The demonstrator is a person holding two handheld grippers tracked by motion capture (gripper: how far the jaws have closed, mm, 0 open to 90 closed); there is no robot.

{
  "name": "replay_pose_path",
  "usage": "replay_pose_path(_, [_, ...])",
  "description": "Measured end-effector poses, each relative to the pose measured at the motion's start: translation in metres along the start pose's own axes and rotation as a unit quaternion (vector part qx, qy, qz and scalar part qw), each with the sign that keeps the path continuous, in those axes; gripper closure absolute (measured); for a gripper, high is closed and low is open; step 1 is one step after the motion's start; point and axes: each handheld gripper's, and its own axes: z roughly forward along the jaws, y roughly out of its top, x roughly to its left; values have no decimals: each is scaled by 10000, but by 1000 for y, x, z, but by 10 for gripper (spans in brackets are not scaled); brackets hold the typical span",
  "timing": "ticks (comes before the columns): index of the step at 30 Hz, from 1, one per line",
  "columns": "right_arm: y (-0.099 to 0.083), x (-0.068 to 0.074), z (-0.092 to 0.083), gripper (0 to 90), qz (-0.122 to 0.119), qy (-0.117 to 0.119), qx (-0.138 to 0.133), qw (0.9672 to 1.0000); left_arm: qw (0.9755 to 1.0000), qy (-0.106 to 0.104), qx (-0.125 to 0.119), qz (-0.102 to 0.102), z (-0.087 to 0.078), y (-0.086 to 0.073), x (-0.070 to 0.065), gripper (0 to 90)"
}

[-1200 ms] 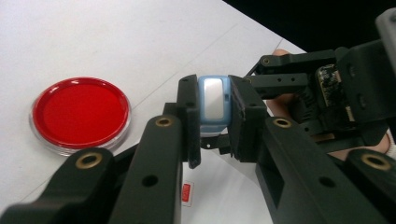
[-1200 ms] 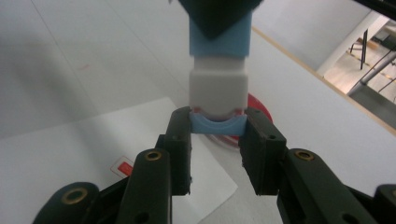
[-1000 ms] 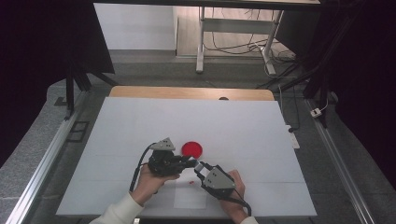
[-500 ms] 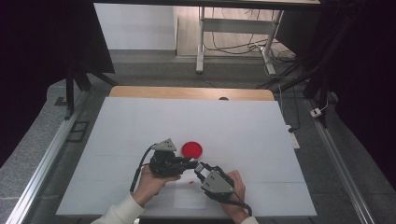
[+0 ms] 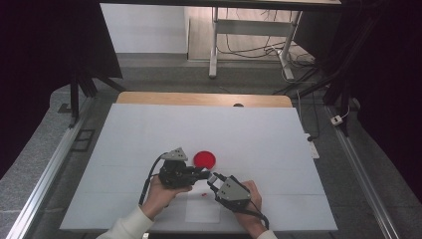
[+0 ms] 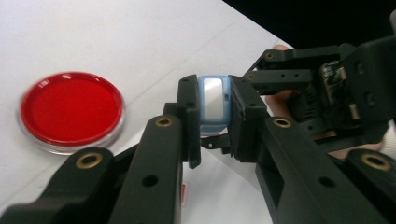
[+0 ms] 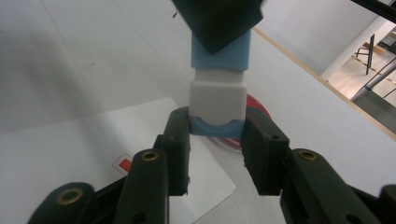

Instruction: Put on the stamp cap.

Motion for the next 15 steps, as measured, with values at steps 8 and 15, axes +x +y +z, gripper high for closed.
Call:
replay_pose_path(8, [-3, -6, -1, 489, 265, 114, 25, 9996, 9999, 54, -67, 110, -4, 2, 1, 755])
replay_pose_path(15, [-14, -29, -16, 455, 799, 253, 8, 9965, 9991, 306, -70, 274, -14, 5, 7, 755])
